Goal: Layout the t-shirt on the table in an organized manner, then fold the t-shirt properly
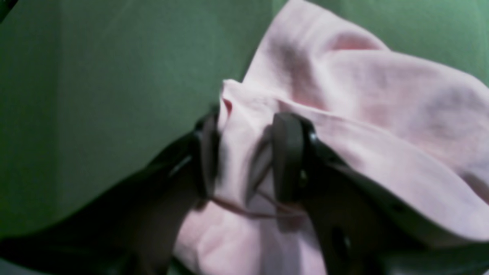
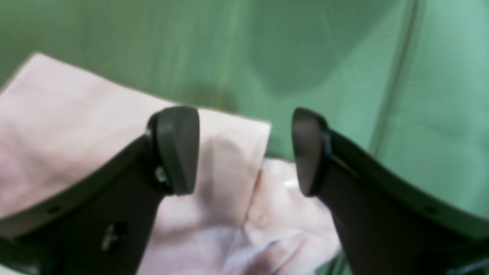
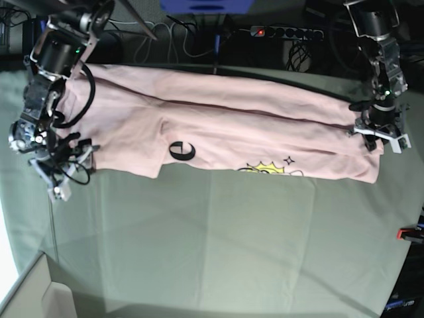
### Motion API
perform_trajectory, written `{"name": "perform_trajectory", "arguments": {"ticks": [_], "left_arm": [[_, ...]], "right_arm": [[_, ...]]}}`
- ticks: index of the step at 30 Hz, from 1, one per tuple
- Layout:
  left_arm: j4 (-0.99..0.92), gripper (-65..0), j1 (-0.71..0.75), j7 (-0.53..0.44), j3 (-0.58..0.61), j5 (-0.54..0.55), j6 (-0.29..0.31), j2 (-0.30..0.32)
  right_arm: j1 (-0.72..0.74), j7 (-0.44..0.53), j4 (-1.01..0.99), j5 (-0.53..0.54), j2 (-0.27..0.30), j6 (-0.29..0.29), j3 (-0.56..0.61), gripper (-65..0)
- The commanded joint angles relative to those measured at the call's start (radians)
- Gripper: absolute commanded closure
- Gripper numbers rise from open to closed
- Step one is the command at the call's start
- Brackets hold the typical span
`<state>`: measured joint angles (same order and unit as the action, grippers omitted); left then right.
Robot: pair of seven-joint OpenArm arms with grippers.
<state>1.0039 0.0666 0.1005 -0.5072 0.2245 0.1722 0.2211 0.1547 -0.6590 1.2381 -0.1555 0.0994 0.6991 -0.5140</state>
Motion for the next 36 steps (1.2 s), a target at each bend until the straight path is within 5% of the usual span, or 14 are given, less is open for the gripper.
{"name": "perform_trajectory", "arguments": {"ticks": [1, 7, 14, 27, 36], "left_arm": [[0.014, -23.0, -0.011, -0.015, -0.001, 0.003, 0.003, 0.014], [0.014, -23.0, -0.011, -0.015, -0.003, 0.003, 0.003, 0.014], [0.014, -23.0, -0.011, -0.015, -0.003, 0.003, 0.003, 0.014], [0.014, -23.0, -0.011, -0.015, -0.003, 0.003, 0.003, 0.014], [0.014, -23.0, -0.011, -0.015, -0.003, 0.003, 0.003, 0.014]], "right_arm": [[0.026, 0.014, -0.013, 0.007, 0.02, -0.001, -0.001, -38.5], [0.039, 0.017, -0.106, 0.007, 0.035, -0.001, -0.004, -34.0], [0.039, 0.064, -0.105, 0.007, 0.033, -0.001, -0.007, 0.0], [-0.197, 0.054, 0.361, 0.009, -0.054, -0.001, -0.008, 0.0], [-0.283, 0.064, 0.389, 0.012, -0.079, -0.001, -0.008, 0.0]]}}
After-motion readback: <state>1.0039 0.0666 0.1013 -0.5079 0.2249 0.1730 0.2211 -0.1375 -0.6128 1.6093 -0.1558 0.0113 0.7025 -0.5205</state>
